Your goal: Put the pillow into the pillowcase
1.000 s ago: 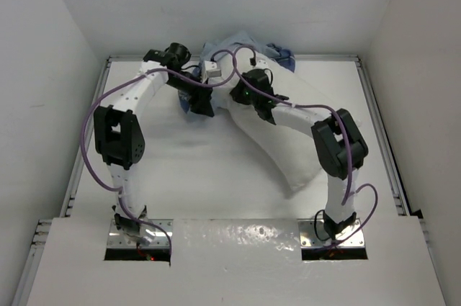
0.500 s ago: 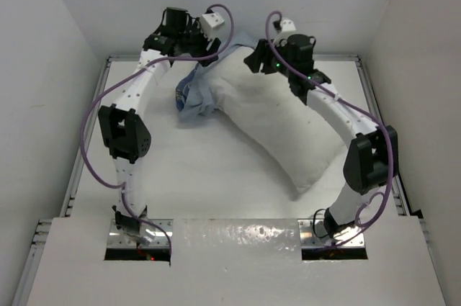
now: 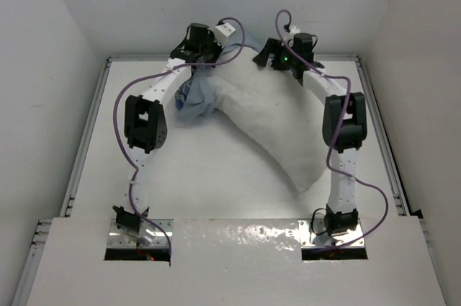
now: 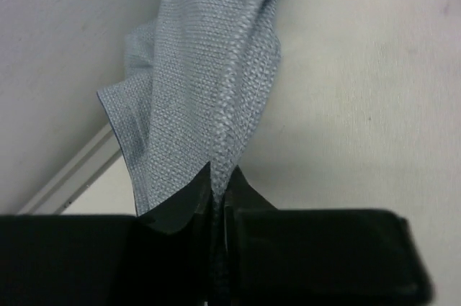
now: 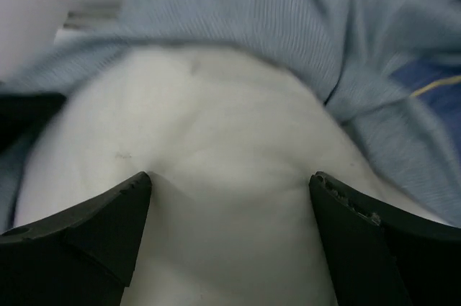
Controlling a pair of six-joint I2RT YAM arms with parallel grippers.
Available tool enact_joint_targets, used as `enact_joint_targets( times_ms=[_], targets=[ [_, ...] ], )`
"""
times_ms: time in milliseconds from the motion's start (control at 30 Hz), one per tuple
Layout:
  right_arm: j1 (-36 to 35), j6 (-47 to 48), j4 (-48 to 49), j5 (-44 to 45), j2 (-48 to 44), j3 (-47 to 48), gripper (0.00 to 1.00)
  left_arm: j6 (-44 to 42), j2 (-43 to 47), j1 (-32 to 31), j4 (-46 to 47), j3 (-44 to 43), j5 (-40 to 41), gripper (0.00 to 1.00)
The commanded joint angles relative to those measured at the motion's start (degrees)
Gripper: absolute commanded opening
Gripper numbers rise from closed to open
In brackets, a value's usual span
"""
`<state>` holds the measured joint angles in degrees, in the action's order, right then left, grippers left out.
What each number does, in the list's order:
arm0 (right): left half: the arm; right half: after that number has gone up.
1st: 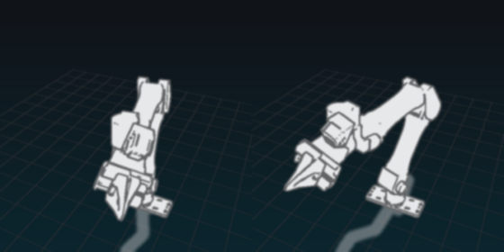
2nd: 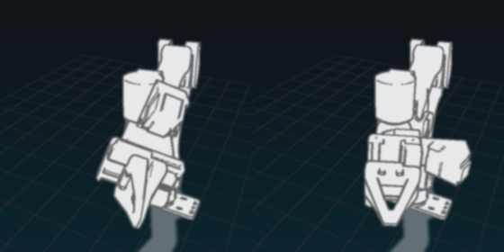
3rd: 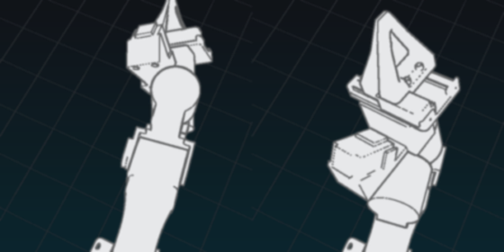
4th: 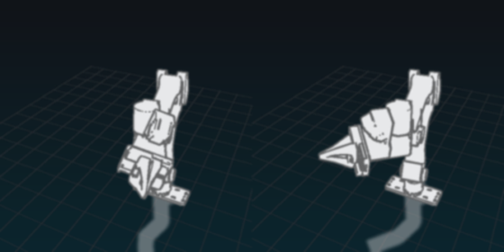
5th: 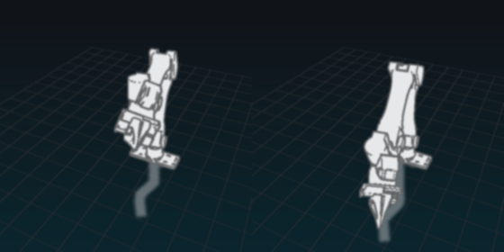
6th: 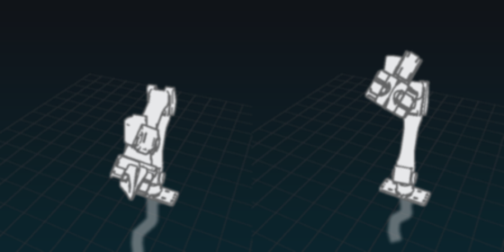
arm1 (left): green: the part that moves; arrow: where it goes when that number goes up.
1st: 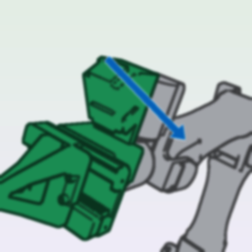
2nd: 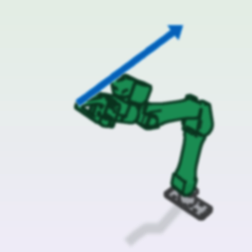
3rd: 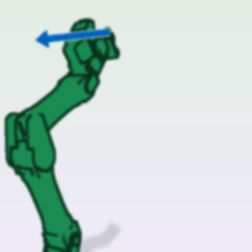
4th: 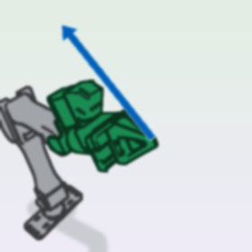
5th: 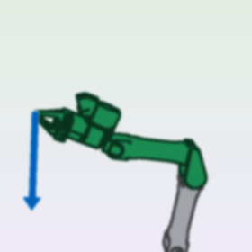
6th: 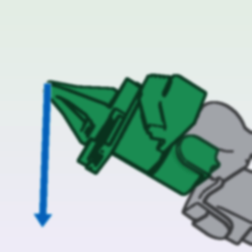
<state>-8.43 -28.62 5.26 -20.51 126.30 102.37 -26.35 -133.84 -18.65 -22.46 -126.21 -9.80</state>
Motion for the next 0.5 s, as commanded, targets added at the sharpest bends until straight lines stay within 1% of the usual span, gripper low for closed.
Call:
enact_joint_targets(
  times_ms=[0,67,100,133,167,200,233,267,300,367,400,433,467],
  targets=[
    [-1.2,-3.7,-0.5,-13.2,6.1,4.0,0.89,1.7,2.3,0.0,2.3,-2.8,-1.8,0.03],
    [-2.5,-3.9,0.3,-18.0,6.9,3.6,0.85,2.7,2.6,0.0,1.6,-3.5,-2.8,0.0],
    [-3.3,-3.6,0.4,-19.6,6.4,2.8,0.78,3.1,2.7,0.0,1.4,-3.9,-3.4,0.0],
    [-4.0,-2.1,-0.2,-21.6,5.6,2.0,0.47,3.3,2.8,0.0,1.0,-4.6,-3.7,0.0],
    [-6.1,-0.7,-1.1,-21.7,4.6,1.0,0.25,3.9,3.2,0.0,1.2,-4.8,-4.2,0.0],
    [-7.1,0.6,-1.6,-21.6,1.9,-1.6,0.07,4.7,3.4,0.0,1.4,-5.1,-4.8,0.0],
    [-8.3,2.9,-2.2,-21.3,0.3,-3.3,0.0,6.4,3.5,0.0,1.4,-6.2,-5.7,0.0],
    [-10.4,3.7,-1.9,-21.0,-1.3,-6.9,0.0,6.7,3.7,0.0,1.0,-7.1,-7.3,0.0],
    [-11.6,4.1,-1.3,-20.4,-4.6,-8.6,0.0,6.9,3.8,-0.1,0.1,-8.6,-10.9,0.0],
    [-14.5,3.0,3.9,-16.5,-8.1,-12.5,0.0,4.4,4.3,-0.6,-2.4,-10.0,-14.8,0.0],
    [-15.0,0.4,6.8,-14.9,-9.8,-17.0,0.0,2.5,4.7,-1.5,-6.4,-10.4,-17.0,0.0],
    [-15.4,-1.6,14.4,-13.1,-12.9,-19.5,0.0,-1.6,5.3,-1.9,-8.5,-10.0,-17.2,0.0],
    [-15.4,-4.0,19.0,-9.6,-14.1,-23.5,0.0,-3.4,6.9,-2.3,-10.3,-9.1,-17.1,0.0]
  ],
)
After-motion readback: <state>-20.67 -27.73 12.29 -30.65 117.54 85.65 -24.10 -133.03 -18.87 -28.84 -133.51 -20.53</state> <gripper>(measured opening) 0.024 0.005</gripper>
